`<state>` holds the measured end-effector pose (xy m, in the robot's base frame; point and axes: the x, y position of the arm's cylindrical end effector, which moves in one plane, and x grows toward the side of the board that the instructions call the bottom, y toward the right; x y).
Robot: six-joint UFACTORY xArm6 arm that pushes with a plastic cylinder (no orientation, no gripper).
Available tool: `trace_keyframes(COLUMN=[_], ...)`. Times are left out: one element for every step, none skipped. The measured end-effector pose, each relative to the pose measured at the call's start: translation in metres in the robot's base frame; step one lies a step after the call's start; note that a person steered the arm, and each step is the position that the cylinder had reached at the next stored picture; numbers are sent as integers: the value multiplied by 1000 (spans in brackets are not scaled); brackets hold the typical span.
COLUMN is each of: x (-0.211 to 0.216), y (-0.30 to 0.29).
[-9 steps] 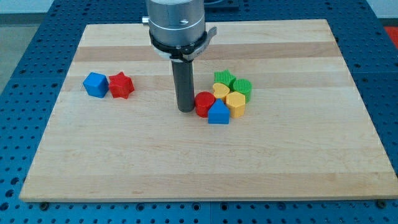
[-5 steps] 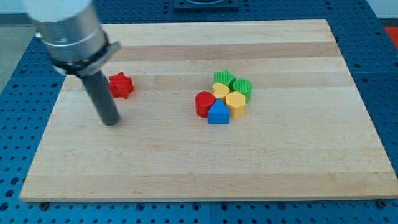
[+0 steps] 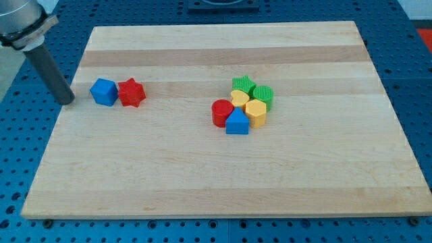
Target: Push the red star to the top left of the red circle
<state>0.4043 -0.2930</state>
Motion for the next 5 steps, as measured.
trace_keyframes(x=[-3, -3, -3, -3, -3], y=[22, 54, 83, 103, 117])
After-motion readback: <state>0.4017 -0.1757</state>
